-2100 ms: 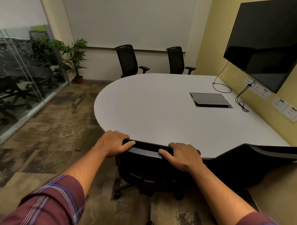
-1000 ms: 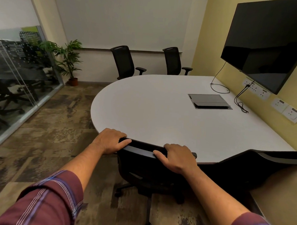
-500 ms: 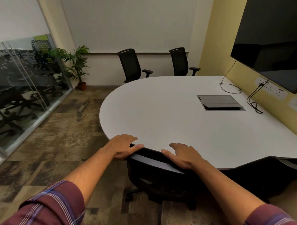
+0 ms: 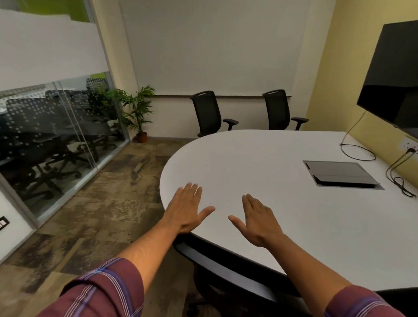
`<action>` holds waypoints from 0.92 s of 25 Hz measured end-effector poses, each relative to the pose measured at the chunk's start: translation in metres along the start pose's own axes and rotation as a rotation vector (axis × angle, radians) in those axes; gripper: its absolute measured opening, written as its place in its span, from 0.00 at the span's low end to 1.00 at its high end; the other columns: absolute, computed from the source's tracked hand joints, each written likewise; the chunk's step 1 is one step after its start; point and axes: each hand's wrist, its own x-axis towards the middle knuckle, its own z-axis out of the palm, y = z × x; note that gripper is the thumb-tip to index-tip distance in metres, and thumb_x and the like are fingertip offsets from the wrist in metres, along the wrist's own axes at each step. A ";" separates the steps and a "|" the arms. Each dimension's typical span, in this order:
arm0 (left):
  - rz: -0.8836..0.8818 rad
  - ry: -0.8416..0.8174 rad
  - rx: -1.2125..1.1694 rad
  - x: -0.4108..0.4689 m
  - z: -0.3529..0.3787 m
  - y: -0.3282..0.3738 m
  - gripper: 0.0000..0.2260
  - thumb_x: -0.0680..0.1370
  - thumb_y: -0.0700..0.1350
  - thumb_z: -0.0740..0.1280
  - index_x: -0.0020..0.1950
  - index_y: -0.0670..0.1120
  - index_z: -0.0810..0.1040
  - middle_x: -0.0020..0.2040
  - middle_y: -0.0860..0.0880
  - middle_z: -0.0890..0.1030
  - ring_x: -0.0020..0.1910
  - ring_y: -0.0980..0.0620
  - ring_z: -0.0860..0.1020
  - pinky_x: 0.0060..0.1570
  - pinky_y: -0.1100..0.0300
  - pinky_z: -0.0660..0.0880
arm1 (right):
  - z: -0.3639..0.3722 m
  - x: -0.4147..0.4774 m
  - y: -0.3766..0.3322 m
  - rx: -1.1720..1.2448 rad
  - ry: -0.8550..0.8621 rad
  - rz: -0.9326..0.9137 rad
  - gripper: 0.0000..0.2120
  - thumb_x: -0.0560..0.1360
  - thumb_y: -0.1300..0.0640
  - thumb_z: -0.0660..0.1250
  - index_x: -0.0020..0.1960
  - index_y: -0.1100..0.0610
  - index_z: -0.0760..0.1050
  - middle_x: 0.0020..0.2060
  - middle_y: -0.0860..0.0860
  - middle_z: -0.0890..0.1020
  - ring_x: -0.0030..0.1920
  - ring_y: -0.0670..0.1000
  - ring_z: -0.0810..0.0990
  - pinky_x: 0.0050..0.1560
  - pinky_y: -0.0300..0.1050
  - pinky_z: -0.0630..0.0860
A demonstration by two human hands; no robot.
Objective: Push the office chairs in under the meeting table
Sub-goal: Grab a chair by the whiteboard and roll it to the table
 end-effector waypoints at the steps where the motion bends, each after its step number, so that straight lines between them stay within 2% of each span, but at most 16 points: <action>1: -0.020 0.023 0.011 0.003 -0.001 -0.006 0.48 0.80 0.76 0.39 0.89 0.44 0.47 0.89 0.42 0.47 0.88 0.43 0.44 0.85 0.45 0.40 | 0.000 0.011 -0.002 0.000 0.021 -0.008 0.49 0.79 0.24 0.38 0.88 0.58 0.43 0.88 0.57 0.47 0.87 0.57 0.48 0.85 0.59 0.52; 4: -0.072 0.062 0.023 0.008 -0.004 -0.030 0.48 0.80 0.76 0.39 0.88 0.43 0.43 0.89 0.41 0.43 0.88 0.43 0.40 0.86 0.44 0.38 | 0.001 0.045 -0.015 -0.009 0.066 -0.032 0.49 0.79 0.25 0.36 0.87 0.58 0.38 0.88 0.56 0.42 0.87 0.58 0.43 0.86 0.59 0.46; 11: -0.191 0.168 0.052 0.023 -0.004 -0.114 0.48 0.80 0.76 0.35 0.88 0.42 0.38 0.87 0.41 0.36 0.86 0.42 0.34 0.84 0.44 0.32 | 0.014 0.125 -0.075 -0.004 0.124 -0.109 0.49 0.78 0.24 0.33 0.86 0.56 0.33 0.86 0.54 0.36 0.86 0.57 0.36 0.86 0.59 0.41; 17: -0.219 0.178 0.112 0.054 0.008 -0.239 0.48 0.80 0.76 0.35 0.87 0.41 0.36 0.87 0.39 0.35 0.86 0.40 0.34 0.86 0.38 0.40 | 0.043 0.225 -0.153 -0.043 0.171 -0.119 0.47 0.79 0.23 0.31 0.86 0.54 0.31 0.84 0.52 0.31 0.85 0.57 0.32 0.86 0.60 0.40; 23: -0.209 0.180 0.121 0.085 0.003 -0.370 0.48 0.81 0.76 0.37 0.86 0.40 0.35 0.87 0.38 0.36 0.86 0.40 0.34 0.86 0.40 0.38 | 0.065 0.328 -0.240 -0.082 0.187 -0.106 0.47 0.79 0.23 0.33 0.86 0.53 0.32 0.85 0.53 0.33 0.86 0.58 0.35 0.86 0.60 0.40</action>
